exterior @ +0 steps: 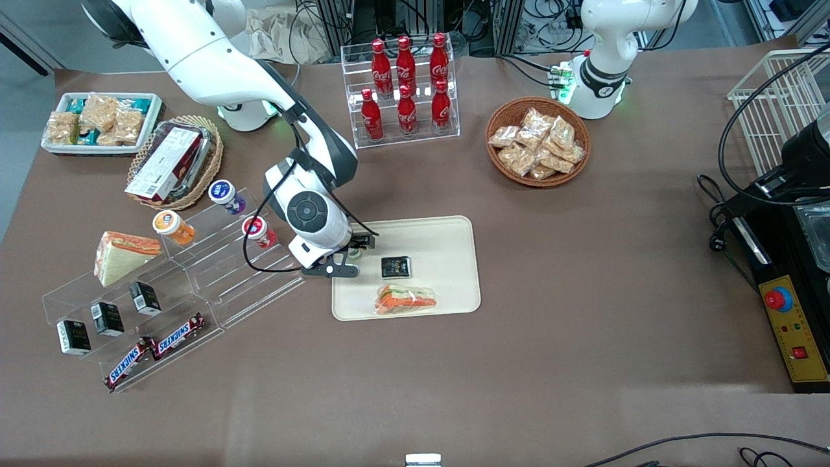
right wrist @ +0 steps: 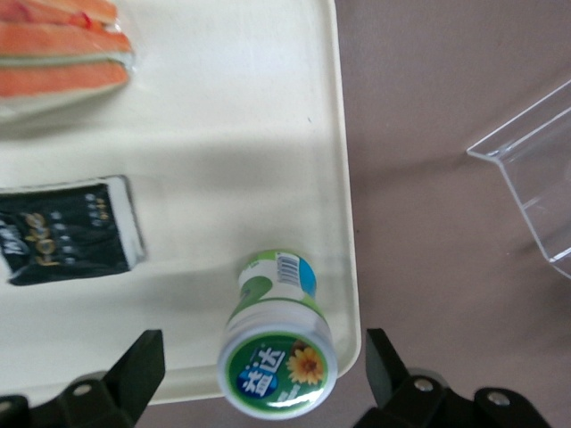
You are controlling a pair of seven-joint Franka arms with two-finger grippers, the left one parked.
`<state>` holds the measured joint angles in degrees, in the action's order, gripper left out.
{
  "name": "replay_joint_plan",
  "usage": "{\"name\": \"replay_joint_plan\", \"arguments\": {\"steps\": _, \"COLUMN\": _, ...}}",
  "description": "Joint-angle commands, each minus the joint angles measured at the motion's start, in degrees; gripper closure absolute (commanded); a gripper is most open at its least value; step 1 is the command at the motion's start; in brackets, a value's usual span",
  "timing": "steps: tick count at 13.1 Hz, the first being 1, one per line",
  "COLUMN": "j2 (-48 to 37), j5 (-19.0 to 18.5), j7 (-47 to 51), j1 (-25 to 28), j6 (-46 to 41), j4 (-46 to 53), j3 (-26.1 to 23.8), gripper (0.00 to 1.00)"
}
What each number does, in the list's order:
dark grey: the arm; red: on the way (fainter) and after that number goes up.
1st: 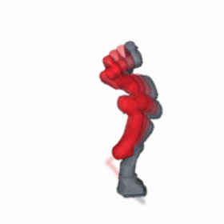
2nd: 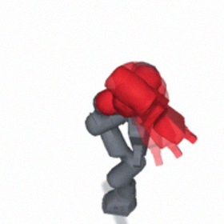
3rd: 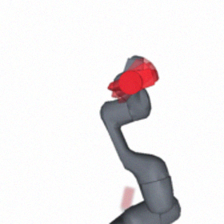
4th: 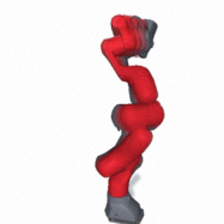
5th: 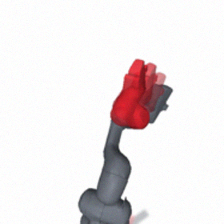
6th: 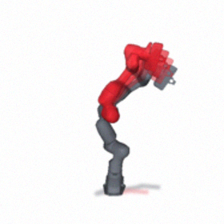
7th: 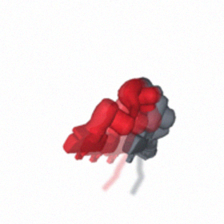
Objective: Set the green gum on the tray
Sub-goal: 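Open the right gripper and withdraw it back toward the rack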
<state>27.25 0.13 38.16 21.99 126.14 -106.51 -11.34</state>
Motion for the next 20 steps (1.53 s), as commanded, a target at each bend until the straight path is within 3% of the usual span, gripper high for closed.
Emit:
{"name": "replay_joint_plan", "arguments": {"steps": 1, "j2": -5.08, "j5": -1.10, "j7": -0.10, "j1": -0.37, "j6": -4.32, "j4": 0.25, "j3": 0.18, "gripper": 0.00}}
{"name": "replay_joint_plan", "arguments": {"steps": 6, "j2": -11.77, "j5": -1.01, "j7": -11.42, "j1": -4.49, "j6": -14.93, "j4": 4.90, "j3": 0.62, "gripper": 0.00}}
{"name": "replay_joint_plan", "arguments": {"steps": 10, "j2": -13.09, "j5": -0.75, "j7": -21.44, "j1": -7.04, "j6": -29.00, "j4": 14.30, "j3": 4.83, "gripper": 0.00}}
{"name": "replay_joint_plan", "arguments": {"steps": 13, "j2": -17.21, "j5": -0.66, "j7": -23.73, "j1": -10.63, "j6": -30.60, "j4": 14.40, "j3": 5.98, "gripper": 0.00}}
{"name": "replay_joint_plan", "arguments": {"steps": 17, "j2": -21.17, "j5": -0.31, "j7": -31.12, "j1": -21.00, "j6": -31.31, "j4": 13.88, "j3": 6.07, "gripper": 0.00}}
{"name": "replay_joint_plan", "arguments": {"steps": 20, "j2": -22.15, "j5": -0.66, "j7": -36.03, "j1": -25.67, "j6": -31.40, "j4": 13.79, "j3": 6.16, "gripper": 0.00}}
